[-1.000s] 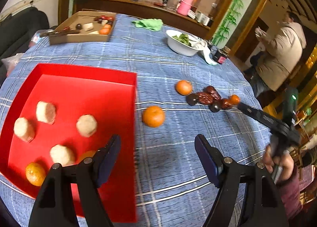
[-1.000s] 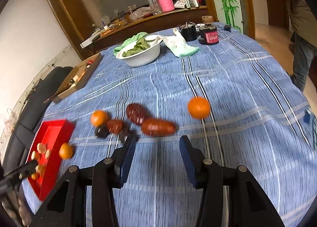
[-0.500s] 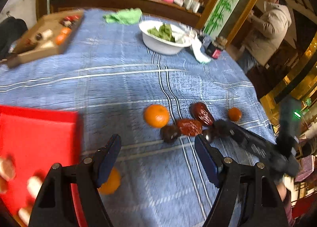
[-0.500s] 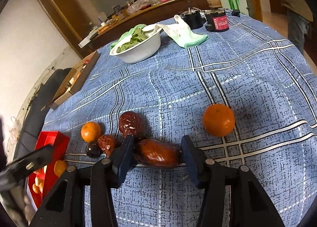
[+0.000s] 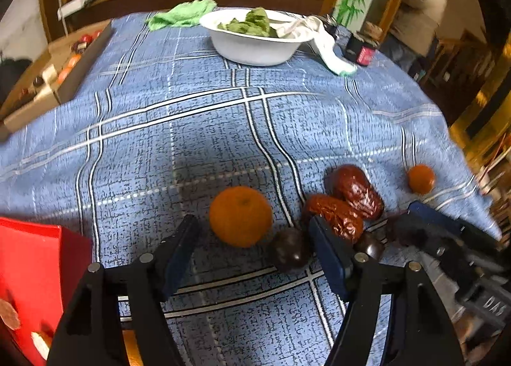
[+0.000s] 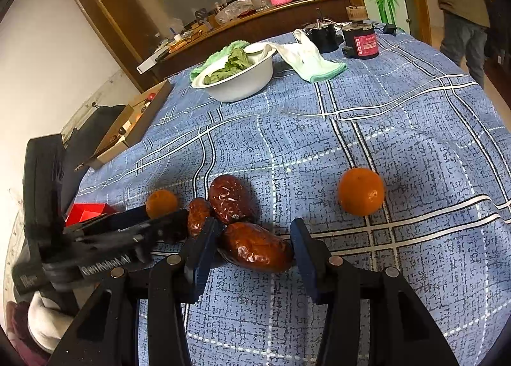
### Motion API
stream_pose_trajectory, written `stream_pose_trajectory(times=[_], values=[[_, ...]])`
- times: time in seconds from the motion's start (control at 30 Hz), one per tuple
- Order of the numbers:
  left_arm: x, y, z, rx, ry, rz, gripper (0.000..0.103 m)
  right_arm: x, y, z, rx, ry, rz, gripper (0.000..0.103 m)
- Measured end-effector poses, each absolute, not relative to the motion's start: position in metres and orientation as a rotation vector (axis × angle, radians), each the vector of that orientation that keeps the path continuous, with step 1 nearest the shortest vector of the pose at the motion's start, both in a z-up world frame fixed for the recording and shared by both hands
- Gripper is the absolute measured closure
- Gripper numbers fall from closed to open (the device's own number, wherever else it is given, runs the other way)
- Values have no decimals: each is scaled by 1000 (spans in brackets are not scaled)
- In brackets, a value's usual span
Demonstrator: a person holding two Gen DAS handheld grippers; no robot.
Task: Organize fruits
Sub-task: 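Grasp a brown date with the right tool while the left tool grasps a small orange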
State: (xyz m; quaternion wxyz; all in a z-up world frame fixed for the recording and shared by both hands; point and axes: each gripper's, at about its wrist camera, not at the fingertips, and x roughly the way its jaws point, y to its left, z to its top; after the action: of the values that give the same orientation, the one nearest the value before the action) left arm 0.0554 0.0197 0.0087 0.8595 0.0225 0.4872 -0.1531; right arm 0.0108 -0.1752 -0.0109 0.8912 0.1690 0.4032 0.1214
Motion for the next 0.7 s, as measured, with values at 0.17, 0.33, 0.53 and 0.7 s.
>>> stream_pose_trajectory(times=[0.17, 0.33, 0.53, 0.7], values=[[45, 24, 25, 31, 950, -317, 72, 9, -179, -6, 355, 813, 236, 54], [26, 43, 38, -27, 917, -317, 72, 7, -186, -2, 357, 787, 206, 72], [17, 63, 41, -52, 936, -324, 72, 8, -190, -6, 405, 807, 227, 72], [8, 65, 42, -75, 928, -338, 72, 7, -205, -5, 480, 791, 236, 72]])
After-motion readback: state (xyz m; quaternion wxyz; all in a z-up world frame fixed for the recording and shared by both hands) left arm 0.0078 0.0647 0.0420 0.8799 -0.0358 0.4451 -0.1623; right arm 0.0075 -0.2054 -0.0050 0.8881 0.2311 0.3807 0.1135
